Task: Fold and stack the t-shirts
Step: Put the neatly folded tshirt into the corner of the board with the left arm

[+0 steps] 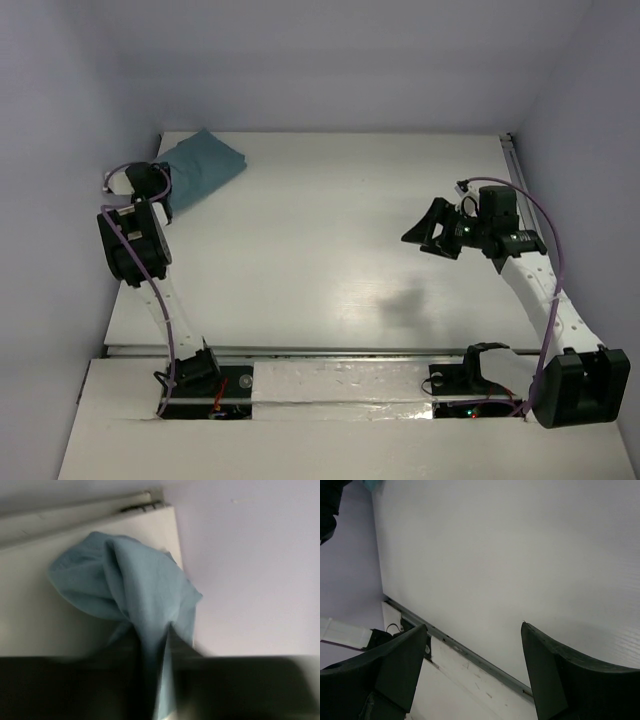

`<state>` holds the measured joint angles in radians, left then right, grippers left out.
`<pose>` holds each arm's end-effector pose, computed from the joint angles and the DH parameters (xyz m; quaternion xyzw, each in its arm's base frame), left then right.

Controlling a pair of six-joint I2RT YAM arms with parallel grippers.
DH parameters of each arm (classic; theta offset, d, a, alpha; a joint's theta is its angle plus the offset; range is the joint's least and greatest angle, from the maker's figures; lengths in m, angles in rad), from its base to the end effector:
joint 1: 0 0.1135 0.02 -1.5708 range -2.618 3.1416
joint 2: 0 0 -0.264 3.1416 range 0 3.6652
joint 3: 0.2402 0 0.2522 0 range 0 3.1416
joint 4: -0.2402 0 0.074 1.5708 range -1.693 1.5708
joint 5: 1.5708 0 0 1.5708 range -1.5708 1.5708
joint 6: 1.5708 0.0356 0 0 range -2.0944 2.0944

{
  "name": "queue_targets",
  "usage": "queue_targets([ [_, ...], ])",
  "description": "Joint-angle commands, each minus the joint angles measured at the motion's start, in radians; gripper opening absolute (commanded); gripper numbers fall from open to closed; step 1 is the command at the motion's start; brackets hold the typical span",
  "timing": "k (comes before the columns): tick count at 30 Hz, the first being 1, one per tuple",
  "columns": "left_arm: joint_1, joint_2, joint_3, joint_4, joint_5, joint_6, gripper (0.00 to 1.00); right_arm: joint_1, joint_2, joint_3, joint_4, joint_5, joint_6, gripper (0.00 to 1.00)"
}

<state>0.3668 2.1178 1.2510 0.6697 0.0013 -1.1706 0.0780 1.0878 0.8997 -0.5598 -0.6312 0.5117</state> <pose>0.4379 0.1682 0.1696 -0.5373 0.5561 -0.2485 0.5834 0.2222 0.0384 0.2906 0.0662 0.8776 0.3827 0.2811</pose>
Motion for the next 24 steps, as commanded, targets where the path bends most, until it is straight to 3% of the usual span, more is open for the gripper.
queue_targets([
  [1, -0.003, 0.013, 0.024, 0.139, -0.006, -0.081, 0.38, 0.006, 0.011, 0.004, 0.052, -0.039, -0.016, 0.81],
  [4, -0.014, -0.002, -0.014, 0.174, 0.043, -0.086, 0.75, 0.015, 0.008, 0.011, 0.046, -0.038, -0.030, 0.81],
  [5, -0.023, -0.031, -0.027, 0.179, 0.051, -0.078, 0.79, 0.016, 0.004, 0.010, 0.046, -0.038, -0.030, 0.81],
  [6, -0.023, -0.051, -0.041, 0.176, 0.052, -0.061, 0.99, 0.016, -0.005, 0.007, 0.047, -0.039, -0.029, 0.82],
  [12, -0.023, -0.319, -0.229, 0.053, 0.043, 0.095, 0.99, 0.016, -0.037, 0.002, 0.058, -0.041, -0.018, 0.82],
  [16, -0.023, -0.519, -0.350, -0.163, 0.008, 0.205, 0.99, 0.016, -0.045, 0.005, 0.064, -0.041, -0.009, 0.81],
  [21, -0.023, -0.708, -0.383, -0.336, -0.050, 0.372, 0.99, 0.016, -0.058, 0.018, 0.072, -0.047, 0.005, 0.80],
  [24, -0.045, -0.800, -0.345, -0.438, 0.084, 0.454, 0.99, 0.016, -0.089, 0.053, 0.054, -0.015, 0.002, 0.68],
])
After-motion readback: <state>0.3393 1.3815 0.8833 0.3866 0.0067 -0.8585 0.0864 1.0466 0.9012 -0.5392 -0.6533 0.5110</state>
